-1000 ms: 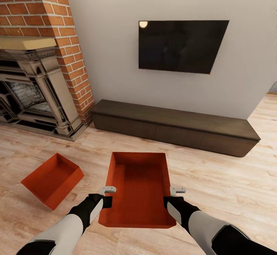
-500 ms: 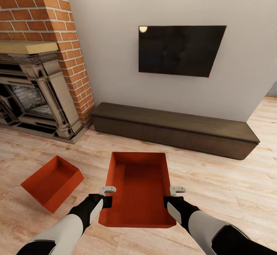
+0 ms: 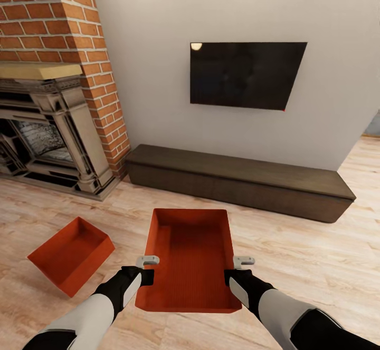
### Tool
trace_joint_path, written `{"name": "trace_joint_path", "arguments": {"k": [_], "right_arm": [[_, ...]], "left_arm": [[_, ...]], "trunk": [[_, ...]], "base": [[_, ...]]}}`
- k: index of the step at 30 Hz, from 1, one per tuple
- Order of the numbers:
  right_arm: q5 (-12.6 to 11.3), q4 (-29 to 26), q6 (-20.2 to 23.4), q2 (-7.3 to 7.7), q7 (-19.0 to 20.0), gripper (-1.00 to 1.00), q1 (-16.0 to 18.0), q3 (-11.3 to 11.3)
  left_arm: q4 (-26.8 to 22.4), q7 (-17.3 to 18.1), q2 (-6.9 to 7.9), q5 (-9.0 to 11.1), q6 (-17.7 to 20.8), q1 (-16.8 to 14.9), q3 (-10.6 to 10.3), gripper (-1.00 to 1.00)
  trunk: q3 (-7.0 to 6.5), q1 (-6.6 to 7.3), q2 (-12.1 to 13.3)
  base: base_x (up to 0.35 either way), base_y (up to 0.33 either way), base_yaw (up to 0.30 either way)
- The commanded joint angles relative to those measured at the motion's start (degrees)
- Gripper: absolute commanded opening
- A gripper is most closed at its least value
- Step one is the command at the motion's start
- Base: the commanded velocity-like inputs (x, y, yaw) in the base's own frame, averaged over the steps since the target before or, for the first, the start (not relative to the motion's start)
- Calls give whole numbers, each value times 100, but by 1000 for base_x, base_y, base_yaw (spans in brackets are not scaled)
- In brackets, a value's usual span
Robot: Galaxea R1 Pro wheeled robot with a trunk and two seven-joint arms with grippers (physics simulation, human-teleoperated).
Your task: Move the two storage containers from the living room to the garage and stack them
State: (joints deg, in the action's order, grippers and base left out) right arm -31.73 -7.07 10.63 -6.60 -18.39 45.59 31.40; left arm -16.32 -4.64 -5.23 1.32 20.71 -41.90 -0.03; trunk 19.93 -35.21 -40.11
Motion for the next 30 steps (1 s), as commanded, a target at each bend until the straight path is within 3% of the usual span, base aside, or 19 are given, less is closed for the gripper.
{"name": "trace_joint_path", "arguments": {"k": [1,30], "right_arm": [[79,-14,45,1,-51,-100,2,174],[79,-14,45,1,-51,-100,3,174]], "left_arm": [[-2,-55,-5,-44,38,-2,38,-100],[-2,-55,-11,-44,28,-2,38,-100]], "trunk": [[-2,-1,-6],[-264,-1,-6]], "base": [[0,0,0],[0,0,0]]}}
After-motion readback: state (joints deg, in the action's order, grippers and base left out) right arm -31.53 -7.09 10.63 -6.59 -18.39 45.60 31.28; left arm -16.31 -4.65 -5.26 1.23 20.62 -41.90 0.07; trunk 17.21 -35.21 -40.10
